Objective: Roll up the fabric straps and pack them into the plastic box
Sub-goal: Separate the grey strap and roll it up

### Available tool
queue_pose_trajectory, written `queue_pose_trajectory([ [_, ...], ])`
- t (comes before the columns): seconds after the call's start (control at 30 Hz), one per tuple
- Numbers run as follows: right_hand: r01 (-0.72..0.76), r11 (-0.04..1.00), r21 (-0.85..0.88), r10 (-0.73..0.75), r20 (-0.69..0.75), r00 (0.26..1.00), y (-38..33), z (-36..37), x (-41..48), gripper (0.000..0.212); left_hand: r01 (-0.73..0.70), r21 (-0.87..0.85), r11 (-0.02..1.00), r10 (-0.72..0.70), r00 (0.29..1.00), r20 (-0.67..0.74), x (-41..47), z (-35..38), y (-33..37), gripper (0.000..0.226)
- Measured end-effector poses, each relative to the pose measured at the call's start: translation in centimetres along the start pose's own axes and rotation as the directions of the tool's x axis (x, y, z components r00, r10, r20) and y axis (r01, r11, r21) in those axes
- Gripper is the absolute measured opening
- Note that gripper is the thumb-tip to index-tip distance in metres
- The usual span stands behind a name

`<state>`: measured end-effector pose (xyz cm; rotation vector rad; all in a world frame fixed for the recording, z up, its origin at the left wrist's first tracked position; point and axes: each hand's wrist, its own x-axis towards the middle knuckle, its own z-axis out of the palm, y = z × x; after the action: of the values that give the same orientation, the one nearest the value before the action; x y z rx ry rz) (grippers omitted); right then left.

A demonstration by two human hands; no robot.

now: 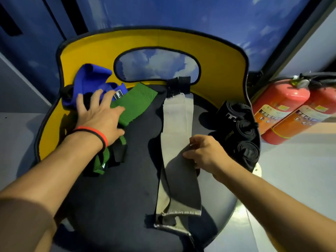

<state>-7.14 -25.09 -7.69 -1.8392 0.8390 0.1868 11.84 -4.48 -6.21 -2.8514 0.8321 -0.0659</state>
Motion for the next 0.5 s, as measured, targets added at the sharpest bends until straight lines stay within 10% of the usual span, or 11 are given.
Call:
queue_pose_trajectory([
  [0.27,0.15,0.95,-0.274,-0.156,0.0,0.988,1.2,-0.6,-0.5,0.02,-0.348,-0.268,0.898,0.338,0.937,-0.083,-6.0,-1.6,6.6,0.027],
  [0.5,0.195,0.762,-0.617,-0.182,0.085,0.98,2.2,-0.9,-3.3,0.062,-0.138,-0.499,0.856,0.312,0.907,0.284,-9.4,-0.1,7.6,0.021],
])
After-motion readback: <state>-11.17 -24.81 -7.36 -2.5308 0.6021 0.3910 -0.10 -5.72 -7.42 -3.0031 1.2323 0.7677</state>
